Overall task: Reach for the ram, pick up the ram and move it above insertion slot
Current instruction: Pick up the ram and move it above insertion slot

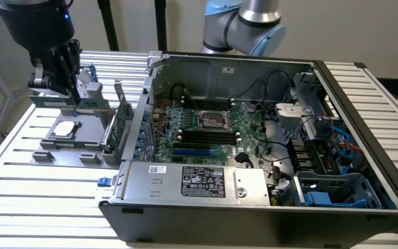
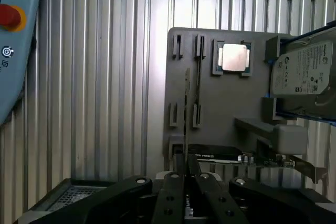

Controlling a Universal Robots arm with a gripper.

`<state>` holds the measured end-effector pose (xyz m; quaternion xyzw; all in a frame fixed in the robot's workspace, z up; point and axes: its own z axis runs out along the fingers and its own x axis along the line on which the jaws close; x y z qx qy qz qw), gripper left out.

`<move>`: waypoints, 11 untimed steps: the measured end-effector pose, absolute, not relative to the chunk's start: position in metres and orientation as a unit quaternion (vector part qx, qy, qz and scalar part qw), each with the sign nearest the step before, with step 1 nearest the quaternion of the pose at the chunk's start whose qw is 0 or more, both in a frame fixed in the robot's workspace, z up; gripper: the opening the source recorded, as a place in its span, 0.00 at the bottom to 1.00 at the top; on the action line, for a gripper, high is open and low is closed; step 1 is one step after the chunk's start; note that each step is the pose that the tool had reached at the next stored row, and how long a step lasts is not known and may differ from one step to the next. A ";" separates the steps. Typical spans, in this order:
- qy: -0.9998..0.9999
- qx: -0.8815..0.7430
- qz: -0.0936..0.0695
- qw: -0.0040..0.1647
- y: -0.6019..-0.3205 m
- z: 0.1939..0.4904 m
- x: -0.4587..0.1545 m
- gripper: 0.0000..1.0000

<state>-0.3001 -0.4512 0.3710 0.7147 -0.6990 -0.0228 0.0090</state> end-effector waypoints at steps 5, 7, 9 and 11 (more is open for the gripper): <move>-0.697 0.716 -0.024 0.010 -0.451 0.385 -0.278 0.13; -0.696 0.717 -0.025 0.010 -0.451 0.386 -0.270 0.13; -0.696 0.718 -0.025 0.010 -0.451 0.386 -0.261 0.13; -0.695 0.718 -0.026 0.008 -0.451 0.386 -0.252 0.13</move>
